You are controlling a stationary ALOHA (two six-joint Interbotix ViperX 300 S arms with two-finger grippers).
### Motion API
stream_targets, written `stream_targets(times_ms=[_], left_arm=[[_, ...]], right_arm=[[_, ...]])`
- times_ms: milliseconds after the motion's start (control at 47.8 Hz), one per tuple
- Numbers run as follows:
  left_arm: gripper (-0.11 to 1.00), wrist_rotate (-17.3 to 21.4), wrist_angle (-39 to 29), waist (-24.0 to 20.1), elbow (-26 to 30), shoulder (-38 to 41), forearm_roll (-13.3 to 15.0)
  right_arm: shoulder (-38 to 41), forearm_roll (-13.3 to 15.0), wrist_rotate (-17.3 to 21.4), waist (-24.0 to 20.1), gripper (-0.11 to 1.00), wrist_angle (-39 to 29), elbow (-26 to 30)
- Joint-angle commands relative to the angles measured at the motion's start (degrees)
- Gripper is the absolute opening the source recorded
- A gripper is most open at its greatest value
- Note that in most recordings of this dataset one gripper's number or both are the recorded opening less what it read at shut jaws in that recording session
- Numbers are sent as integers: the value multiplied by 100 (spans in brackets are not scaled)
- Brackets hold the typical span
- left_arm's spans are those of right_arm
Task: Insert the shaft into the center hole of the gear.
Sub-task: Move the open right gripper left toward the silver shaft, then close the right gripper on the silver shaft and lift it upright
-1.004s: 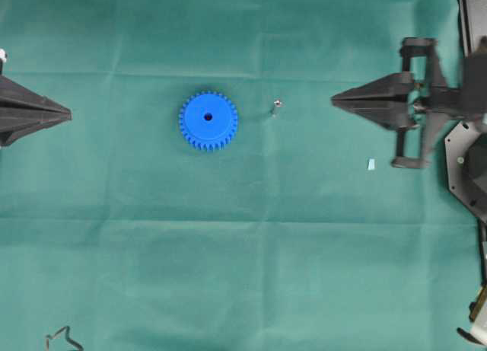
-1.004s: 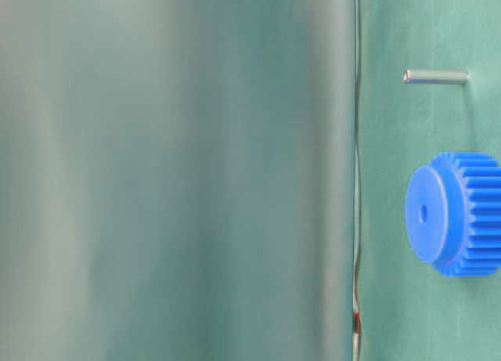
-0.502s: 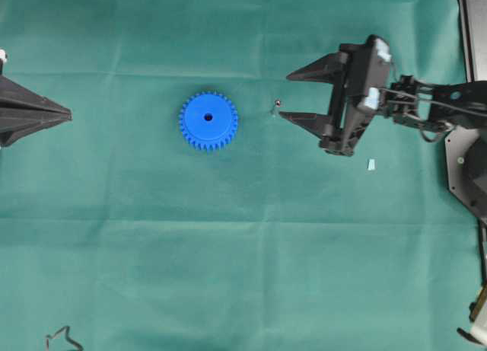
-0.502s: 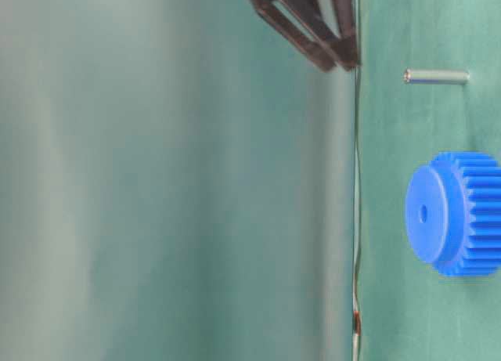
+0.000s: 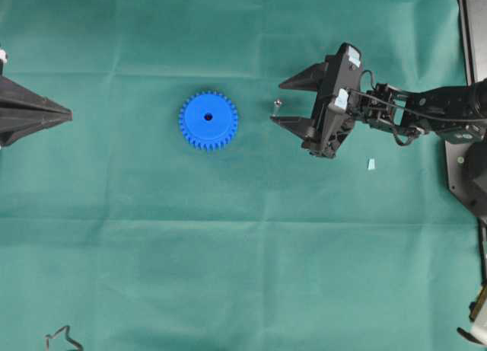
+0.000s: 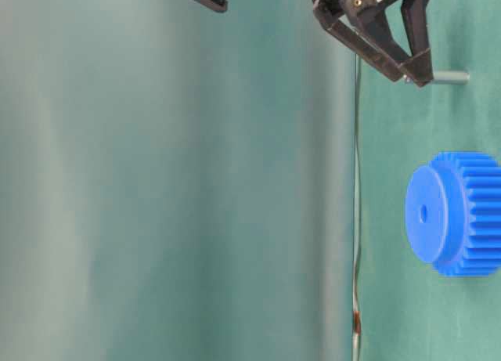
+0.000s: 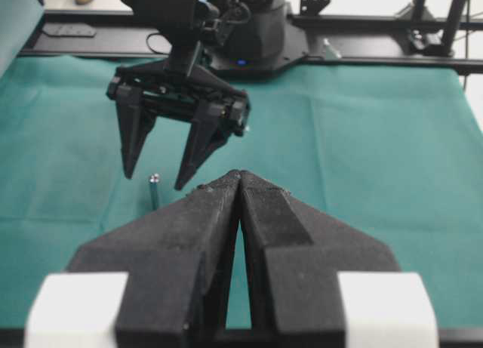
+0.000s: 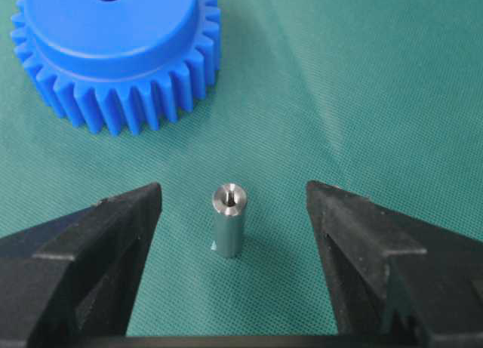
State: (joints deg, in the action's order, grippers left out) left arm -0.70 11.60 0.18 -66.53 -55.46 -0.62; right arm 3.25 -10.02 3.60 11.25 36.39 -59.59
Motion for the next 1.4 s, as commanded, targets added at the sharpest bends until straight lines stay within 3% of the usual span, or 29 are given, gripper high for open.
stream_targets(times_ms=[0,105,209,460,920,1380], left_arm=[[0,0,26,-18,123,26,-18],[0,0,26,-18,123,26,-18],[0,9,-18,-18,132,26,-18],[0,-9,-62,-26,123,26,-18],[0,-53,-105,-26,132,26,-18],[0,-53,-105,-26,132,18,-18]], right_arm=[[-53,-26,9,9,81,123,62],[-53,-26,18,9,79,88,70],[-35,-18,18,-18,69,26,88],[-35,-9,18,-70,18,-35,79],[-246,-26,9,-62,17,-79,88],[-1547,0,-211,-18,17,-1266,264]])
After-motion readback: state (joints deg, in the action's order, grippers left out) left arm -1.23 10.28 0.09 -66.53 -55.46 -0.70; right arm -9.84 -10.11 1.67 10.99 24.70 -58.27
